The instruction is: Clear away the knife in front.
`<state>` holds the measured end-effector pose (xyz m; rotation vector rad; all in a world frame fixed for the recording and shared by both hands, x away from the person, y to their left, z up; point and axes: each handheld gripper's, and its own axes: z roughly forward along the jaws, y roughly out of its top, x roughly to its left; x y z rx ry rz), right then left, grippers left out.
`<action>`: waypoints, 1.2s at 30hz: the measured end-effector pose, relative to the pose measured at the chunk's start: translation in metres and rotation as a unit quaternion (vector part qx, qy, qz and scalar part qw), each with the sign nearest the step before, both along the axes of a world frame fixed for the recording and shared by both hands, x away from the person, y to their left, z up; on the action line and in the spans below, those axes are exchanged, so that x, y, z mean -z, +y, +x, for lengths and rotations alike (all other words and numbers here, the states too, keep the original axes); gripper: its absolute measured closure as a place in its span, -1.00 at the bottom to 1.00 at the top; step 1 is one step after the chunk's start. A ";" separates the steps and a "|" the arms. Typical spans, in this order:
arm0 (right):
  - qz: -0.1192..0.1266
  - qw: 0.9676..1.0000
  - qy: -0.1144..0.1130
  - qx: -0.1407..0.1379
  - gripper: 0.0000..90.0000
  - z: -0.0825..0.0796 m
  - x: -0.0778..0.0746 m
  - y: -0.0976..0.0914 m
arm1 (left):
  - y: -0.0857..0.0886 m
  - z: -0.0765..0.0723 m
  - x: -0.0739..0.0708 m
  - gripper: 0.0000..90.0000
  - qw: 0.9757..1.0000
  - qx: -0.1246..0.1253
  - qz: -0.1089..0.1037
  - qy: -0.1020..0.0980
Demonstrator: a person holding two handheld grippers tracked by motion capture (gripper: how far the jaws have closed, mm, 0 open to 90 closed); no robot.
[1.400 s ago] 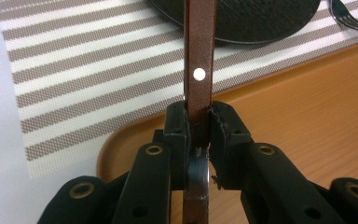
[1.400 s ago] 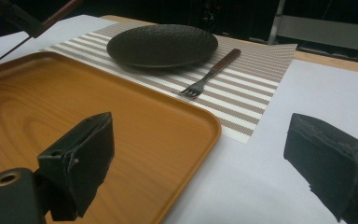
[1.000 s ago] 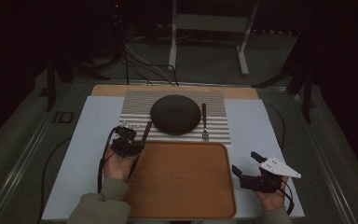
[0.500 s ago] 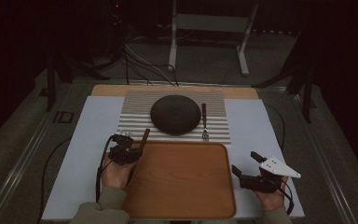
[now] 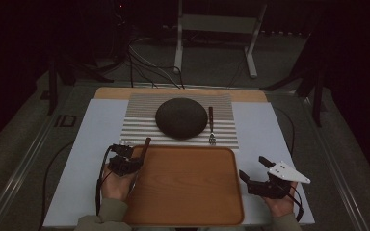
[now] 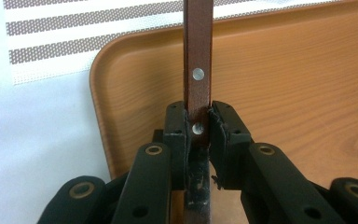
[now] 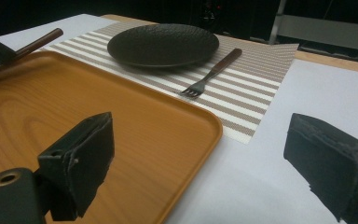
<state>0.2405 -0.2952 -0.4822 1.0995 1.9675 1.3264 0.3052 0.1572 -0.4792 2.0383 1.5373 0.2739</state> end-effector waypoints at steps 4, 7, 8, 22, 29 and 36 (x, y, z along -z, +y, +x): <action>0.000 1.000 0.000 0.000 -0.81 0.000 0.000 0.000 | 0.001 -0.002 0.002 0.74 1.000 -0.003 0.001 0.002; 0.001 1.000 0.000 0.000 -0.81 0.000 0.000 0.000 | 0.002 -0.003 0.003 0.74 1.000 -0.004 0.003 0.002; 0.001 1.000 0.000 0.000 -0.81 0.000 0.000 0.000 | 0.002 -0.005 0.004 0.74 1.000 -0.006 0.001 0.003; -0.001 1.000 0.000 -0.002 -0.81 0.001 0.000 0.001 | 0.007 -0.016 0.007 0.74 1.000 -0.018 -0.004 0.005; -0.001 1.000 0.000 -0.002 -0.81 0.001 0.000 0.001 | 0.007 -0.018 0.008 0.74 1.000 -0.021 -0.003 0.005; -0.001 1.000 0.000 -0.002 -0.81 0.000 0.000 0.002 | 0.007 -0.020 0.010 0.74 1.000 -0.024 0.000 0.007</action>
